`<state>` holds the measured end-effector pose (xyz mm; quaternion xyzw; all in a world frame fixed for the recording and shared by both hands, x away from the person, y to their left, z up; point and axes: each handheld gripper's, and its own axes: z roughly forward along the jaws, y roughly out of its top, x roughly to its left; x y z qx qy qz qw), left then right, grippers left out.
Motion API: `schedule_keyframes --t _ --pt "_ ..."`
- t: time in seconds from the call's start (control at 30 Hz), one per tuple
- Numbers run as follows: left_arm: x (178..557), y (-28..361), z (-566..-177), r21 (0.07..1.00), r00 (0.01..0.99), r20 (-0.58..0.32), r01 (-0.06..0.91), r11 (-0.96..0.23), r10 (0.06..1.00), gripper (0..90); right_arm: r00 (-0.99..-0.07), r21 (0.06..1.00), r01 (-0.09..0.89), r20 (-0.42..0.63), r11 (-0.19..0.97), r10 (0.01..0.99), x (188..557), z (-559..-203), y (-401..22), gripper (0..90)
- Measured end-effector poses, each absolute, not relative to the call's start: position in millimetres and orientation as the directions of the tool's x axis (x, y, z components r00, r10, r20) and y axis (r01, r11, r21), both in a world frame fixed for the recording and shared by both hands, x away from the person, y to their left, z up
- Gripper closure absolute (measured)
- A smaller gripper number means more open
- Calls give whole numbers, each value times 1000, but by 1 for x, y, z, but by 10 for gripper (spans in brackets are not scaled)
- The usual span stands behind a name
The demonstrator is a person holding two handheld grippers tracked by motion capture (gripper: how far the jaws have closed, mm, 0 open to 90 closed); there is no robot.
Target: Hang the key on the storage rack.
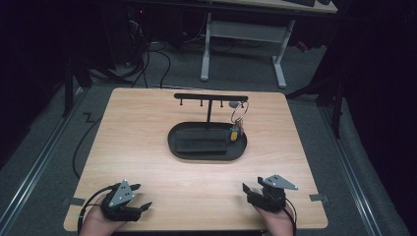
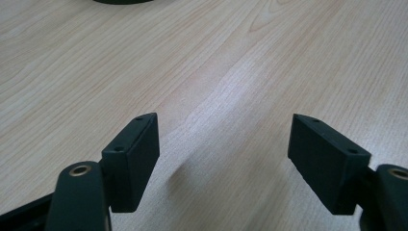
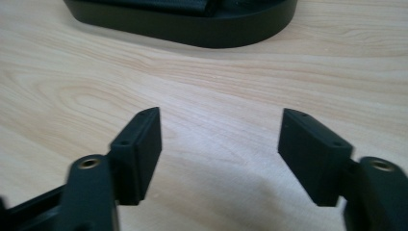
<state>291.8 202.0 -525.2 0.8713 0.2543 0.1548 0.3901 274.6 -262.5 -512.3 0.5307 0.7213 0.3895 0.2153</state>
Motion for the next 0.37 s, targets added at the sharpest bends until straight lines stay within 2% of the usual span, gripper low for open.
schedule_keyframes --t 0.1,0.37 --pt "291 200 -524 756 827 74 318 -572 557 271 -341 789 593 66 161 938 268 -515 -262 313" --pt "290 197 -526 750 832 69 320 -579 550 277 -348 793 592 92 143 933 269 -516 -265 310"
